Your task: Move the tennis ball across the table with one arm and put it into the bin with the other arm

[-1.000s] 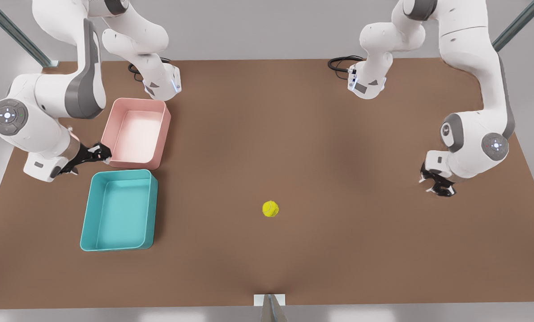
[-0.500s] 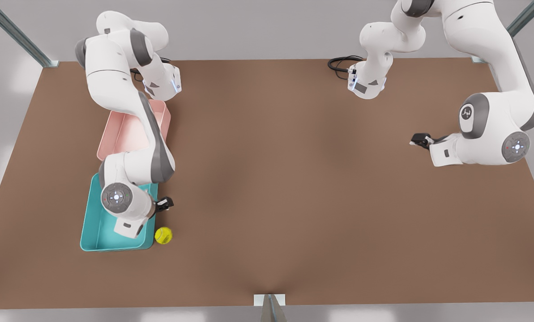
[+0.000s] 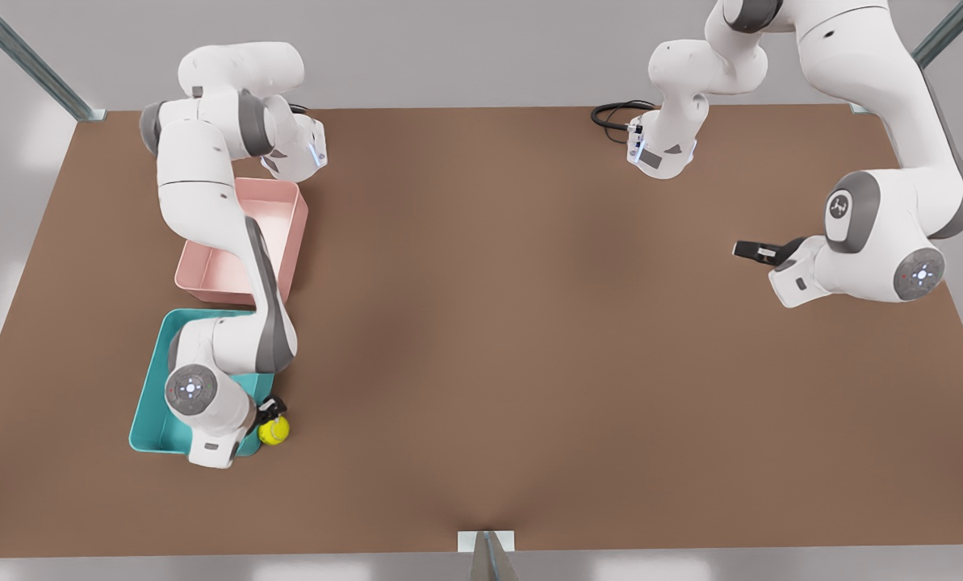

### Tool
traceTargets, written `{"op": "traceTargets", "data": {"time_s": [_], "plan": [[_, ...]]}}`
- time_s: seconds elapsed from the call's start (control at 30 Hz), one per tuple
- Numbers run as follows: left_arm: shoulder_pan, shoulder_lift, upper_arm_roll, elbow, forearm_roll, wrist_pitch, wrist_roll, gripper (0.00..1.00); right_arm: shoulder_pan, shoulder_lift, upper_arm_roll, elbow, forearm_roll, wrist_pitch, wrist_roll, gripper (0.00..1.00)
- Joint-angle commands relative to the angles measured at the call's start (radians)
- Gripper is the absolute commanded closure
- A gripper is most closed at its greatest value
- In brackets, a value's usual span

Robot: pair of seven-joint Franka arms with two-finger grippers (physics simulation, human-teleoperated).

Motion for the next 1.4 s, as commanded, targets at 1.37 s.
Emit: {"op": "traceTargets", "data": {"time_s": [1.37], "plan": [[0.005,0.021,0.000,0.021,-0.036,-0.146,-0.212,0.00,-0.006,0.017,-0.018,-0.269,0.082,0.260,-1.055,0.00]]}}
